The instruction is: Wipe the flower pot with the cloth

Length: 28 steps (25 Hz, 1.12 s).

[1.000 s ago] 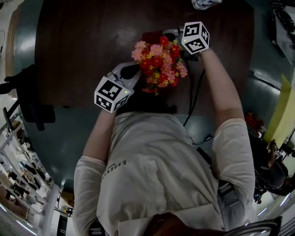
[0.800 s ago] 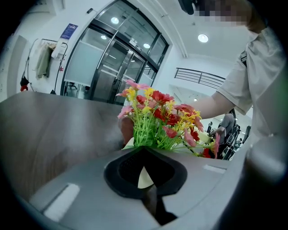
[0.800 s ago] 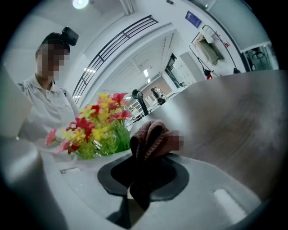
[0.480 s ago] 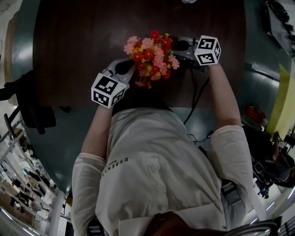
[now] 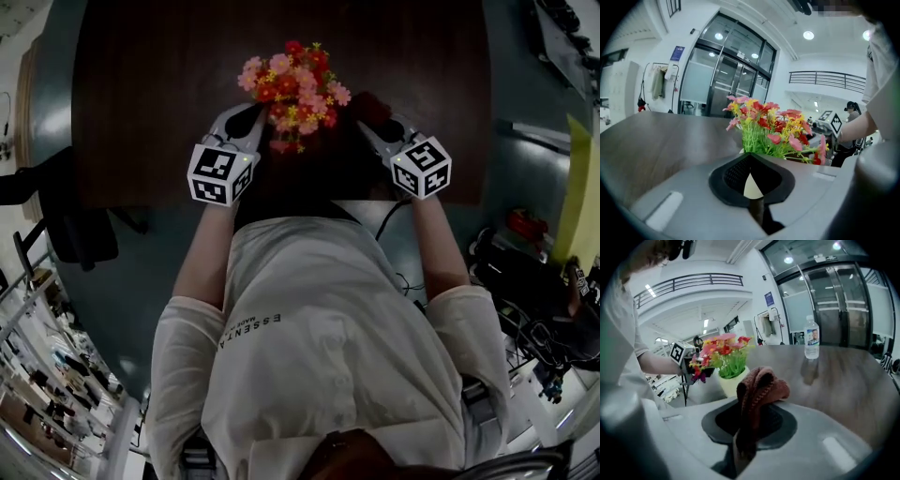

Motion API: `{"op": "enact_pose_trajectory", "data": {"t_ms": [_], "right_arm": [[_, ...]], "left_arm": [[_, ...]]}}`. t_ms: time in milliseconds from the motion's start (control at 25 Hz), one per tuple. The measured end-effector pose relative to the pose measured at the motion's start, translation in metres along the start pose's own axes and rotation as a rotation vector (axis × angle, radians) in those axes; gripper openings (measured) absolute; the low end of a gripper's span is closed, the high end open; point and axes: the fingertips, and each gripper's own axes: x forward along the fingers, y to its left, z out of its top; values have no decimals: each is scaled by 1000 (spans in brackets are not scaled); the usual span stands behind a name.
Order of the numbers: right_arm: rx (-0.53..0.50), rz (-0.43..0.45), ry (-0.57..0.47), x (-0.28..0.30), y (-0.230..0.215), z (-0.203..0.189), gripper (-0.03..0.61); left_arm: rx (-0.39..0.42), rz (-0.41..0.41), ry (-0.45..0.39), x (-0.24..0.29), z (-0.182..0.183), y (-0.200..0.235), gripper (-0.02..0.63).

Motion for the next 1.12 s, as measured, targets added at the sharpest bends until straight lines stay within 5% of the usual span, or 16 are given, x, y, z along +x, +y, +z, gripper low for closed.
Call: {"op": "enact_pose_trajectory", "data": {"t_ms": [200, 400, 520, 840, 1120], "right_arm": [[1, 0, 31, -9, 62, -23, 52], [-17, 149, 52, 16, 133, -20, 52], [-27, 161, 83, 43, 159, -14, 52], [66, 63, 73, 118, 213, 10, 52], [193, -178, 89, 155, 196, 25, 52]], "left_arm": [[4, 53, -75, -28, 7, -8, 15], [5, 26, -53, -50, -2, 2, 15], [14, -17, -27, -58, -5, 19, 15], [73, -157, 25, -89, 0, 59, 15], [131, -178, 64, -98, -4, 82, 15]]}}
